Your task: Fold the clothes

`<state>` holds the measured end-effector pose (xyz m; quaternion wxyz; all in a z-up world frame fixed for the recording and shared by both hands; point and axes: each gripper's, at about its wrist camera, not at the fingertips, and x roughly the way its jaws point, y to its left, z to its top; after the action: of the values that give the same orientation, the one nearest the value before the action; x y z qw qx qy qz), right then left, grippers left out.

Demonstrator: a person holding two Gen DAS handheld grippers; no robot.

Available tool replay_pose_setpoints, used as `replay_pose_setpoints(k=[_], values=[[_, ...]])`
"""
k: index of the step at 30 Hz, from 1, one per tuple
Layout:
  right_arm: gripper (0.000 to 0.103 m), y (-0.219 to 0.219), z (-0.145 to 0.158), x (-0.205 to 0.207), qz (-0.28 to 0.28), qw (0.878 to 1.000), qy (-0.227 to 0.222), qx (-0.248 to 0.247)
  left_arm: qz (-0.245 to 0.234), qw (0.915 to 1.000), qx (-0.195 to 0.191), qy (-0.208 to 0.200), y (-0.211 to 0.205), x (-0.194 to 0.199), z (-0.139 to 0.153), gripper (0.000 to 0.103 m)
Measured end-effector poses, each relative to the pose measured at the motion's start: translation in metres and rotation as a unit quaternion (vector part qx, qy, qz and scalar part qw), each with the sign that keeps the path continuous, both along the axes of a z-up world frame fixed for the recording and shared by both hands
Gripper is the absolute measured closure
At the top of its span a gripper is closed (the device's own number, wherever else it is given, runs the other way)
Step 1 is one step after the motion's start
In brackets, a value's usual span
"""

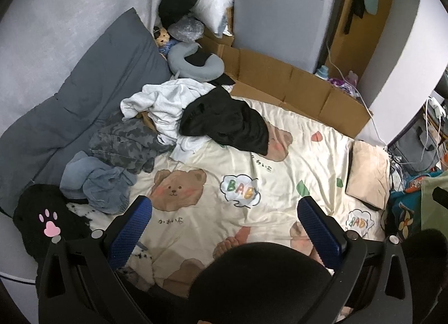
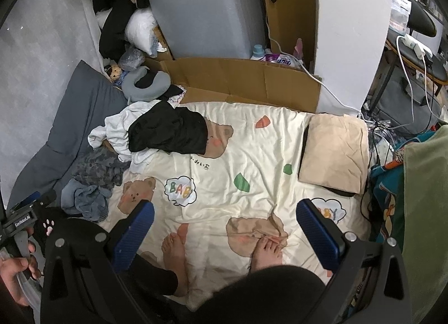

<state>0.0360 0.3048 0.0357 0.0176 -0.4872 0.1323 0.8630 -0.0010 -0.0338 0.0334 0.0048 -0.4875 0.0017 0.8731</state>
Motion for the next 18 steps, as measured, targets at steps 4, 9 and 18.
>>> replay_pose_setpoints(k=[4, 9, 18], values=[[0.001, -0.008, 0.004, -0.013, 0.007, 1.000, -0.002, -0.001, 0.008, 0.9999, -0.003, -0.008, -0.009, -0.006, -0.004, 0.000], [0.001, -0.018, 0.002, -0.032, 0.017, 1.000, -0.004, 0.002, 0.023, 0.9996, -0.004, -0.013, -0.022, -0.015, -0.007, 0.000], [0.001, -0.027, -0.008, -0.071, 0.033, 0.999, -0.011, 0.007, 0.055, 0.9982, -0.005, -0.021, -0.051, -0.040, -0.012, 0.000]])
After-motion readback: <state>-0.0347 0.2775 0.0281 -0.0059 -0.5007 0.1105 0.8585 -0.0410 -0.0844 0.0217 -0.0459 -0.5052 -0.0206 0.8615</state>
